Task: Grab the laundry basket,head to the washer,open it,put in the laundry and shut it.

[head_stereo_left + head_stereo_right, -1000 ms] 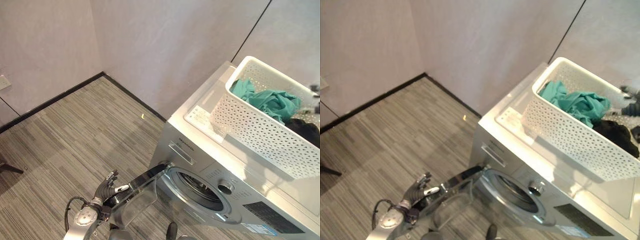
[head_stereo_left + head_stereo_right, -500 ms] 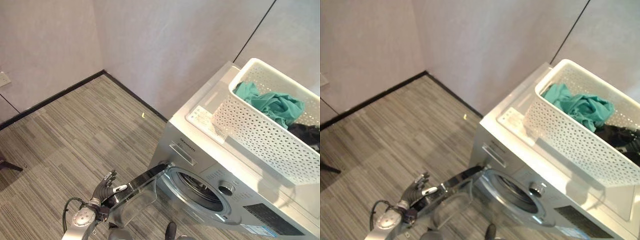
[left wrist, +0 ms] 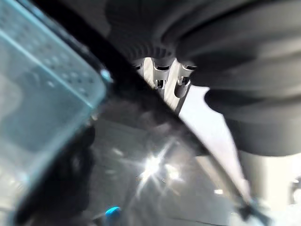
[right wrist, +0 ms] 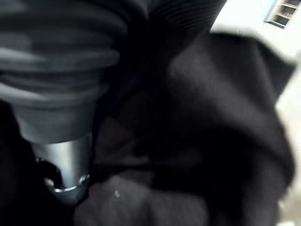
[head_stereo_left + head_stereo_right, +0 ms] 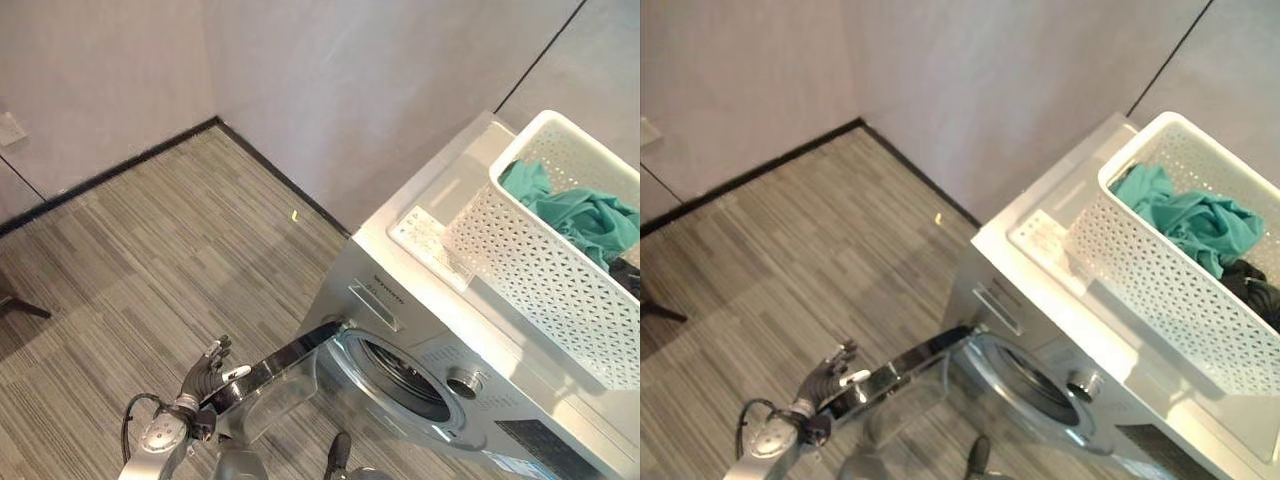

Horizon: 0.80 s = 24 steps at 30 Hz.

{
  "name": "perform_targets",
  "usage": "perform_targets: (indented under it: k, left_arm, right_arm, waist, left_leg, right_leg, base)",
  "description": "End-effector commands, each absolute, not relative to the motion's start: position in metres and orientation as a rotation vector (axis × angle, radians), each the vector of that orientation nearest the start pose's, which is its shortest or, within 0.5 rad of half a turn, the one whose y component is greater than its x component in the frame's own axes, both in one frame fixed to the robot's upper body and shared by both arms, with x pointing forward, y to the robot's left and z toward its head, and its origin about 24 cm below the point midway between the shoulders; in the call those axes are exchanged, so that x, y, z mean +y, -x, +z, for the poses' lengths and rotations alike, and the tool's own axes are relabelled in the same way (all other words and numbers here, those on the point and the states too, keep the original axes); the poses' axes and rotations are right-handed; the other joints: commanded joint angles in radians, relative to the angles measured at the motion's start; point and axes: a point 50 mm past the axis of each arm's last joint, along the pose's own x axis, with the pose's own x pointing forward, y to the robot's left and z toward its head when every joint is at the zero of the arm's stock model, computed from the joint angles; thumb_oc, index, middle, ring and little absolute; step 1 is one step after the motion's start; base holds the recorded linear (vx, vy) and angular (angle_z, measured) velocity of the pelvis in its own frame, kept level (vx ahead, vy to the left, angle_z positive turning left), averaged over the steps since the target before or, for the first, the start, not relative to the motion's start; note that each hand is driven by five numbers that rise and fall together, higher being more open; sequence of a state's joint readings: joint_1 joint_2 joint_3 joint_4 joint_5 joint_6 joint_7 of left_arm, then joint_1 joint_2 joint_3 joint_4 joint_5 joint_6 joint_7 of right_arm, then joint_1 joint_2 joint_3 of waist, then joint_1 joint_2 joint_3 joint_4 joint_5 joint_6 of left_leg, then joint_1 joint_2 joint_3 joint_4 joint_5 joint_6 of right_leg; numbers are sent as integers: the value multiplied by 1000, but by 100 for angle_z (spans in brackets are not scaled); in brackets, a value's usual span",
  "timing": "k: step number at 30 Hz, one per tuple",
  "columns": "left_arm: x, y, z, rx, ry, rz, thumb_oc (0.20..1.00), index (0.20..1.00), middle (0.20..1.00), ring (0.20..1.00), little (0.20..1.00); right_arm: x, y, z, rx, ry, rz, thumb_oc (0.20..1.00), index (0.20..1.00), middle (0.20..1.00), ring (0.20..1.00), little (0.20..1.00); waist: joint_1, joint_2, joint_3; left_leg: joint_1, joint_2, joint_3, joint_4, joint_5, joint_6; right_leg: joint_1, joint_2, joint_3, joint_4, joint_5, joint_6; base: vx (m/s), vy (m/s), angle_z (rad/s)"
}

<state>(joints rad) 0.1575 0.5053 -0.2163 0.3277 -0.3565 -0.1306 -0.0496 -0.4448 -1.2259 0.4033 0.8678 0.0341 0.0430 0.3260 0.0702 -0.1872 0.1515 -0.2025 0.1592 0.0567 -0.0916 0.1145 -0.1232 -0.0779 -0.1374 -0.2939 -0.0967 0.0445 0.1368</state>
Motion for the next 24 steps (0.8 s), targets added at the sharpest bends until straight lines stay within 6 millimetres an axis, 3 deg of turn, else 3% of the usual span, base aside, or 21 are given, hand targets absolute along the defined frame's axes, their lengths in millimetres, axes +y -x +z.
perform_targets:
  k: [1, 5, 10, 11, 12, 14, 16, 18, 19, 20, 21, 24]
  left_arm:
    - [216, -210, -28, 321, -117, -142, 1000, 1000, 1000, 1000, 1000]
    - [221, -210, -30, 331, -123, -113, 1000, 1000, 1000, 1000, 1000]
    - [230, -205, -36, 352, -125, -53, 1000, 1000, 1000, 1000, 1000]
    - [229, -206, -36, 352, -127, -55, 1000, 1000, 1000, 1000, 1000]
    - [230, -205, -36, 351, -125, -53, 1000, 1000, 1000, 1000, 1000]
    - [230, -204, -37, 351, -126, -56, 1000, 1000, 1000, 1000, 1000]
    - [228, -204, -38, 354, -129, -64, 1000, 1000, 1000, 1000, 1000]
    - [228, -204, -39, 354, -130, -68, 1000, 1000, 1000, 1000, 1000]
    - [227, -206, -39, 355, -137, -76, 1000, 1000, 1000, 1000, 1000]
    - [227, -206, -39, 355, -137, -76, 1000, 1000, 1000, 1000, 1000]
    - [226, -205, -40, 358, -144, -83, 1000, 1000, 1000, 1000, 1000]
    - [225, -204, -42, 365, -145, -85, 1000, 1000, 1000, 1000, 1000]
  right_arm:
    - [-421, -270, 104, 750, 1021, -101, 200, 200, 200, 200, 200]
    - [-422, -277, 118, 656, 953, -175, 200, 200, 200, 200, 200]
    - [-405, -292, 191, 264, 868, -247, 200, 200, 200, 200, 200]
    - [-406, -291, 191, 265, 867, -249, 200, 200, 200, 200, 200]
    - [-401, -290, 215, 135, 844, -262, 200, 200, 200, 200, 200]
    - [-400, -288, 224, 85, 826, -272, 200, 200, 200, 200, 200]
    - [-403, -280, 253, -49, 782, -325, 200, 200, 200, 200, 200]
    - [-402, -279, 260, -83, 769, -334, 200, 200, 200, 200, 200]
    - [-405, -276, 275, -151, 721, -364, 200, 200, 200, 200, 200]
    - [-405, -276, 276, -151, 721, -363, 200, 200, 200, 200, 200]
    - [-408, -272, 292, -213, 682, -396, 200, 200, 200, 200, 200]
    - [-413, -267, 313, -301, 608, -447, 200, 200, 200, 200, 200]
  waist:
    - [54, 28, 66]
    - [43, 27, 56]
    - [1, 26, 24]
    - [2, 24, 22]
    - [-10, 27, 11]
    - [-16, 26, 4]
    - [-27, 25, -15]
    - [-30, 24, -22]
    - [-34, 23, -34]
    - [-34, 23, -33]
    - [-38, 20, -45]
    - [-42, 16, -58]
  left_leg:
    - [74, 48, 25, 4, -85, -5]
    - [79, 43, 32, 4, -89, 0]
    - [135, 43, 55, 4, -117, 3]
    - [131, 41, 54, 4, -115, 4]
    - [153, 42, 61, 4, -126, 3]
    - [156, 40, 62, 4, -126, 4]
    - [185, 41, 70, 4, -139, 2]
    - [190, 39, 72, 4, -140, 3]
    - [200, 39, 75, 4, -143, 3]
    - [201, 39, 75, 4, -143, 3]
    - [213, 41, 79, 4, -148, 2]
    - [229, 43, 84, 4, -154, 2]
  right_leg:
    - [-1, -49, -38, 9, 0, 28]
    - [-2, -51, -29, 9, 1, 28]
    - [27, -49, -4, 9, -4, 28]
    - [23, -51, -5, 9, -3, 29]
    - [38, -49, -1, 9, -7, 29]
    - [40, -52, -2, 9, -7, 30]
    - [62, -49, 5, 9, -11, 32]
    - [63, -50, 5, 9, -10, 33]
    - [72, -49, 7, 9, -12, 33]
    - [73, -49, 7, 9, -12, 33]
    - [80, -48, 11, 9, -12, 34]
    - [92, -46, 15, 9, -13, 34]
  base:
    - [-7, 6, 5]
    - [1, 9, -2]
    - [26, 20, -8]
    - [28, 15, -7]
    - [16, 9, -8]
    - [16, 2, -9]
    - [38, -1, -8]
    - [13, 1, -3]
    - [0, 0, 0]
    - [16, 1, -4]
    - [0, 0, 0]
    - [2, -1, -1]
